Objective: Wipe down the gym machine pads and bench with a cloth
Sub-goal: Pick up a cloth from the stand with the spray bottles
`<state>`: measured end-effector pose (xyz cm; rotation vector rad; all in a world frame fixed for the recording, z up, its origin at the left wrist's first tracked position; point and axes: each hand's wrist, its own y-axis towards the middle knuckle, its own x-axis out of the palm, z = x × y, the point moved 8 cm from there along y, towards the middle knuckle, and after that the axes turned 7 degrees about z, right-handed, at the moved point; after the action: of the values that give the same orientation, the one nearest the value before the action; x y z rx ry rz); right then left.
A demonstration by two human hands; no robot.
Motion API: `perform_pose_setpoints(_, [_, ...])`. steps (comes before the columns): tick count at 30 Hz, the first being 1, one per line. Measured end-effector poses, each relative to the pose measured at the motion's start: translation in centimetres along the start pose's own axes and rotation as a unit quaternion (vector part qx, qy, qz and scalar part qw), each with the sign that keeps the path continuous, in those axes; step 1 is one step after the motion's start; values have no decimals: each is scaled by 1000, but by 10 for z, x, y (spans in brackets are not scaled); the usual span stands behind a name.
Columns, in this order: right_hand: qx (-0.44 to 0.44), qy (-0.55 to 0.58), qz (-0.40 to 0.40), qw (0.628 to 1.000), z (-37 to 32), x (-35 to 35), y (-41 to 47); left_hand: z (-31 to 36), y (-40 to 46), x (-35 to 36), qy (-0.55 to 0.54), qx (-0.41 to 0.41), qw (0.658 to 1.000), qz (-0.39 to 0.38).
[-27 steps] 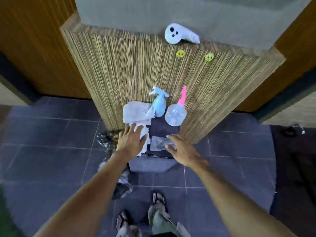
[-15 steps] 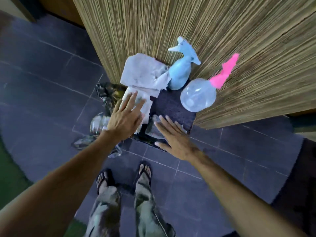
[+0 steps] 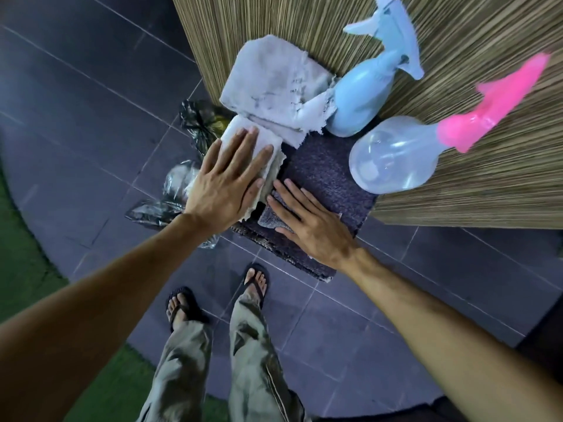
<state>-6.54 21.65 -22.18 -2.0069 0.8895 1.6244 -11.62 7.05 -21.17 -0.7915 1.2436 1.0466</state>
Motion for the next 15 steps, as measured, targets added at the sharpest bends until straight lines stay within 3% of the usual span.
perform_pose_setpoints(7, [60,47,12,997,-2,-6,3,8,-23,-13,-56,-48,996,-40])
perform_pose_setpoints(13, [161,110,27,980,-50,-39,-1,17,-124,-44,-133,-190,970,-74])
perform_pose_setpoints(15, [192,153,-31,969,-80,-38,-3,21,-171,-52,-168,-239,951,-100])
